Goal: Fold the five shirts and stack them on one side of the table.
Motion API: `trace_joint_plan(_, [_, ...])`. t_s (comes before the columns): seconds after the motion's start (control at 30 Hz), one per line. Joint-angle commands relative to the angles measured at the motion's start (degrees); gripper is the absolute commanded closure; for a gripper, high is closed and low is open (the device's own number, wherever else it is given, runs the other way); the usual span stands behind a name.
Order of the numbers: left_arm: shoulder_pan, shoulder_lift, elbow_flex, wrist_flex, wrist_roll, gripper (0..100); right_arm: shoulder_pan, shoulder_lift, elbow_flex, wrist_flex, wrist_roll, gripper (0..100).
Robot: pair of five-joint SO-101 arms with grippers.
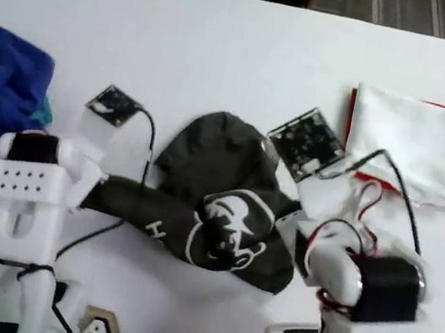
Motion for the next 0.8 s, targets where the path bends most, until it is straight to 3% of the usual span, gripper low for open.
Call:
trace_joint_plan(0.0, [-1.0,0.1,-0.3,-0.7,-0.4,98,-0.1,6.2,-6.2,-3.7,-2.3,83.2])
trace_joint_plan(0.33, [-1.2,0.0,5.4,-3.7,-0.6,98,-7.5,50.2,-35.9,-6.1,-6.1,83.2])
trace_joint_plan(0.77, [-2.2,-0.2,5.9,-3.8,-0.2,98,-12.8,90.1,-72.2,-7.0,-8.0,83.2])
